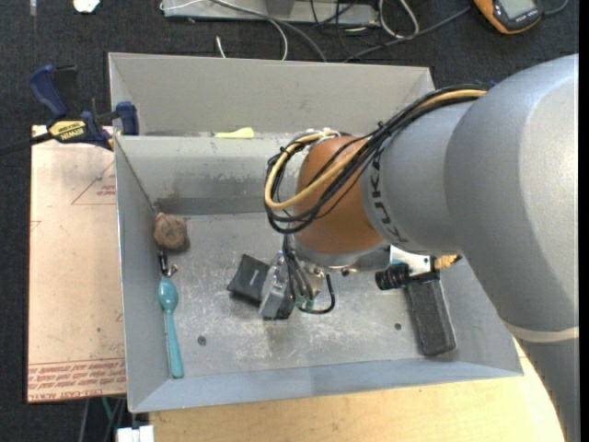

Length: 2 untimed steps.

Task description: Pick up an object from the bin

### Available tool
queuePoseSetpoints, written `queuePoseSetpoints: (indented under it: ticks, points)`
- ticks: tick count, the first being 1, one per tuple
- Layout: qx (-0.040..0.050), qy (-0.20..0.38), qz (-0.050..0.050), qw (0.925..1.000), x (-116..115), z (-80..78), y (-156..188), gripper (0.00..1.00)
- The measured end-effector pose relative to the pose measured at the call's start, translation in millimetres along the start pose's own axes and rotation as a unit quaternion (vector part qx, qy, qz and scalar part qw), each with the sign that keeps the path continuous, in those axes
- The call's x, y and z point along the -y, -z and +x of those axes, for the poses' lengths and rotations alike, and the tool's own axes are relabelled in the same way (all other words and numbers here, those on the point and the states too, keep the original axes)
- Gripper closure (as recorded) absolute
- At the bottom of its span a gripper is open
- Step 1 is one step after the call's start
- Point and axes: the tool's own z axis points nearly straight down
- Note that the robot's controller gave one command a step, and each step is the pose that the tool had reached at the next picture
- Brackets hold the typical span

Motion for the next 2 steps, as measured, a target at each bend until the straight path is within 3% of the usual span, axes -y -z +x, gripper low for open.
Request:
queuePoseSetpoints:
  ticks: [2]
  points:
    - [-0.0010,0.002,0.001,1.0000,-0.3,0.2,78.1,1.00]
